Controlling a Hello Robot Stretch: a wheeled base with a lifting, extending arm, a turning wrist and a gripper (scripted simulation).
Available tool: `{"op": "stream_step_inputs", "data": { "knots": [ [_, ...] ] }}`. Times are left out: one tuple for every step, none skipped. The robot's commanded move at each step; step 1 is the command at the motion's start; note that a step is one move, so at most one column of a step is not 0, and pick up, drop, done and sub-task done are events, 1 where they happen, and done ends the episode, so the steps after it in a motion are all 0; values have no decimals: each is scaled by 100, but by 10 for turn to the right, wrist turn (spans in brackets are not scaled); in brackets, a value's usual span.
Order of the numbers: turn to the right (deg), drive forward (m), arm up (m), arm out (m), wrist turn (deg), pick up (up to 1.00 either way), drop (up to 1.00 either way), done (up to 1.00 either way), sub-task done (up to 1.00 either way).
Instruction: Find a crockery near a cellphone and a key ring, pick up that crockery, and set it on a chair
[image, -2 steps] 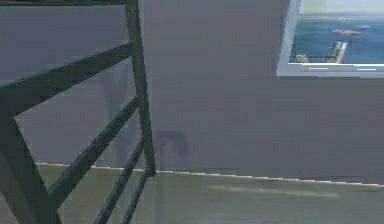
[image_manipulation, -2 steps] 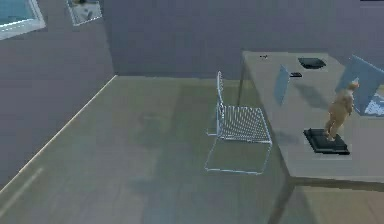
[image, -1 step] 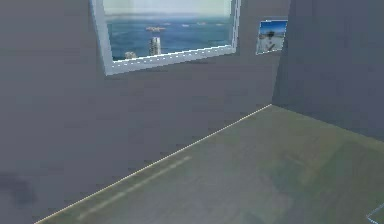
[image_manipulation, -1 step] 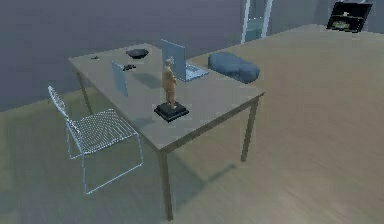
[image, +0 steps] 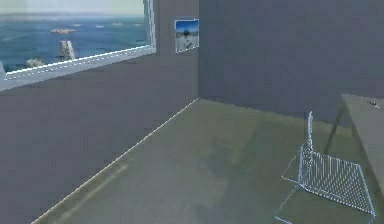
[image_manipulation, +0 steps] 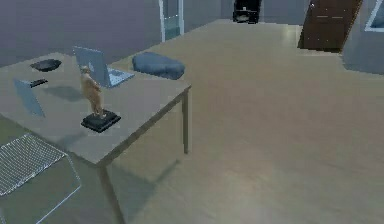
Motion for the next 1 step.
{"op": "stream_step_inputs", "data": {
  "knots": [
    [0, 100, 0, 0, 0, 0, 0, 0, 0]
  ]
}}
